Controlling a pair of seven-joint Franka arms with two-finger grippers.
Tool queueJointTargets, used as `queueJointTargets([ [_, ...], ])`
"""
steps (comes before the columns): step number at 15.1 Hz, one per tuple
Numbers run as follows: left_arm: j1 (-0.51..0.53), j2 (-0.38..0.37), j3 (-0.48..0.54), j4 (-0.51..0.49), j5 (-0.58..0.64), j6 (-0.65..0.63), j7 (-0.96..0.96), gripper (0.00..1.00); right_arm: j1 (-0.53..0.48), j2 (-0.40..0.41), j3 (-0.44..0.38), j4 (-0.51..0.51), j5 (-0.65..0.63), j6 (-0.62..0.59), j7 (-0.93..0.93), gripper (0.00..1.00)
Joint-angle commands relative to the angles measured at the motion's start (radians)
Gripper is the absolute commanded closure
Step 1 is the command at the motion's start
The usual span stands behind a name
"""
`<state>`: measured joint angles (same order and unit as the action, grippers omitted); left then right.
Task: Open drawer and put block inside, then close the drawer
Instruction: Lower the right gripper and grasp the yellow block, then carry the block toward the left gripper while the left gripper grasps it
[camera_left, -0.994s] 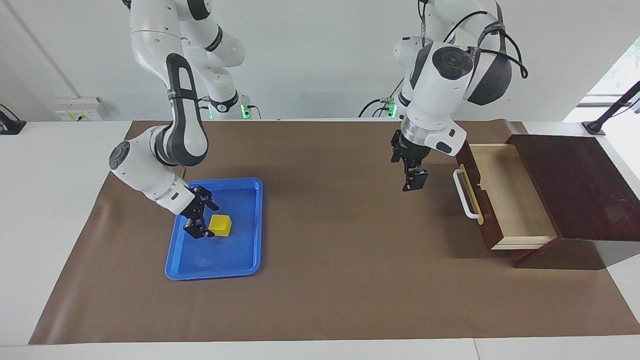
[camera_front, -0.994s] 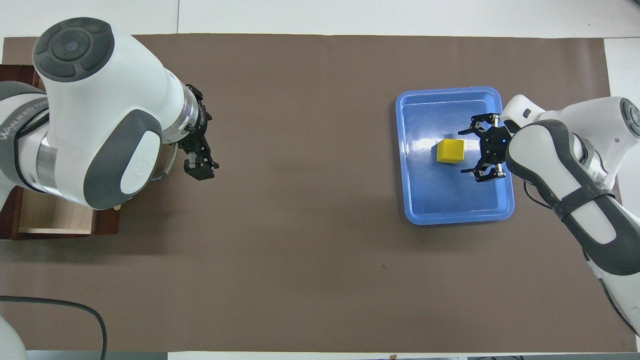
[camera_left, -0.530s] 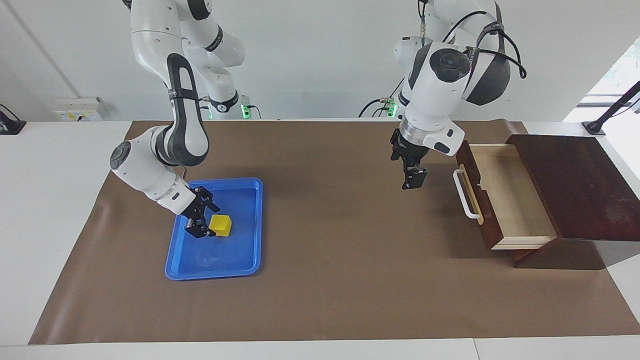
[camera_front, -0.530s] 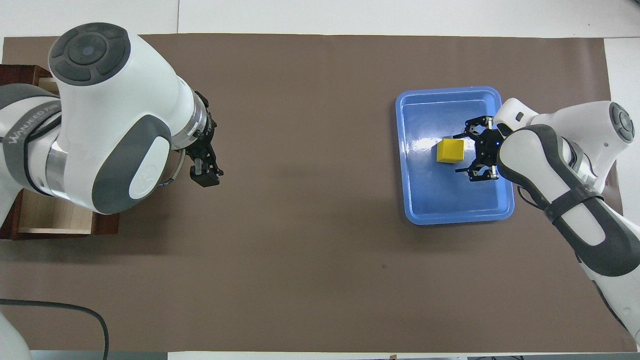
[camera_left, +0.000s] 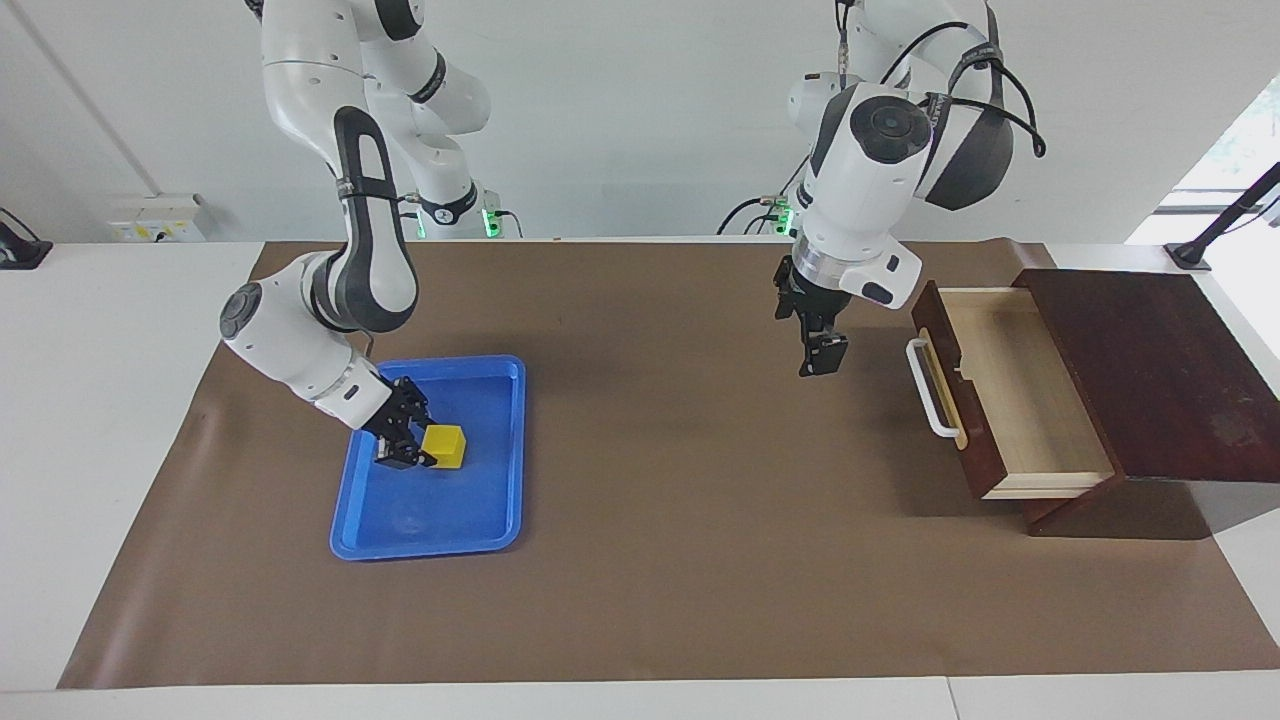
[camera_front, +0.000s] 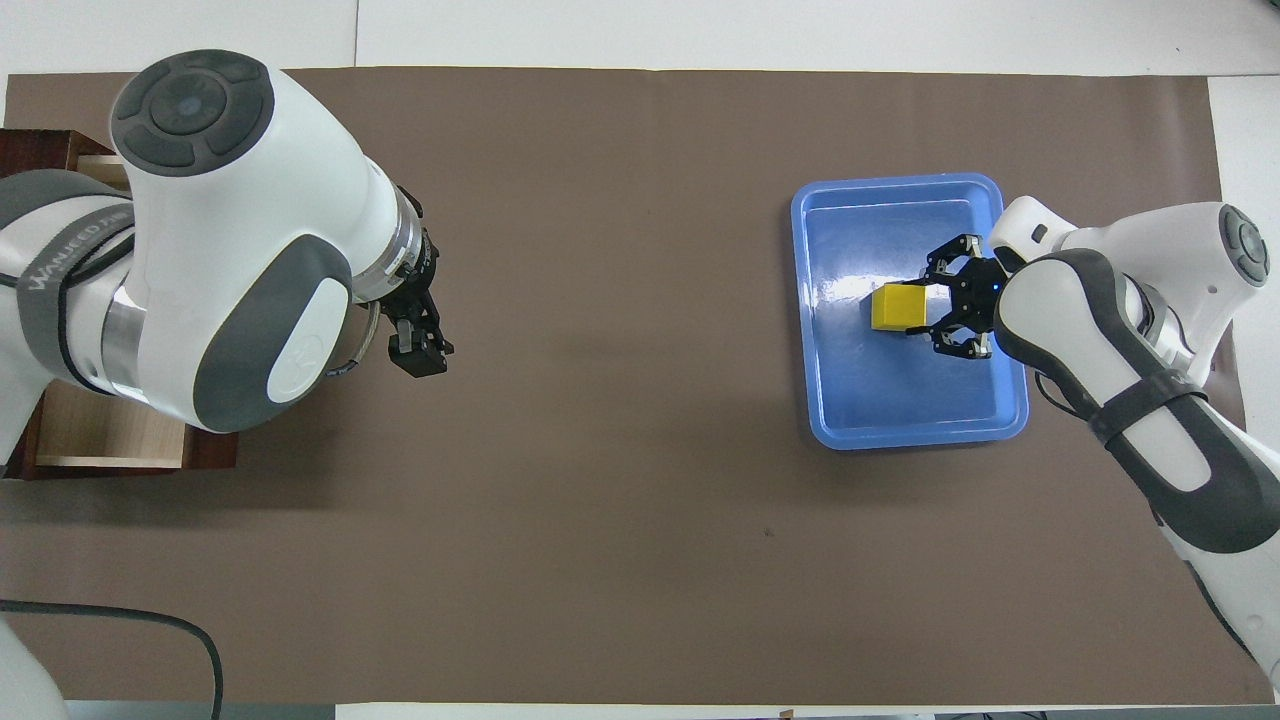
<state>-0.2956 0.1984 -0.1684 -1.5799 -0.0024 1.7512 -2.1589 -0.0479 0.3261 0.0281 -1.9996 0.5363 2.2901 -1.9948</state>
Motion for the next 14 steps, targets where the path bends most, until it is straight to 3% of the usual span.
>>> queueJointTargets([
  [1,-0.016,-0.031,0.013,-0.04,-0.007,0.024,-0.032,0.0,-0.003,-0.016,0.001,0.005,0.031,-0.029,-0.021,1.0],
  [9,-0.014,-0.027,0.013,-0.031,-0.015,0.039,-0.079,0.0,0.0,-0.114,0.003,0.099,0.014,-0.241,0.125,1.0],
  [14,-0.046,-0.007,0.012,-0.02,-0.013,0.067,-0.082,0.0,0.11,-0.134,0.003,0.162,0.008,-0.265,0.313,1.0],
])
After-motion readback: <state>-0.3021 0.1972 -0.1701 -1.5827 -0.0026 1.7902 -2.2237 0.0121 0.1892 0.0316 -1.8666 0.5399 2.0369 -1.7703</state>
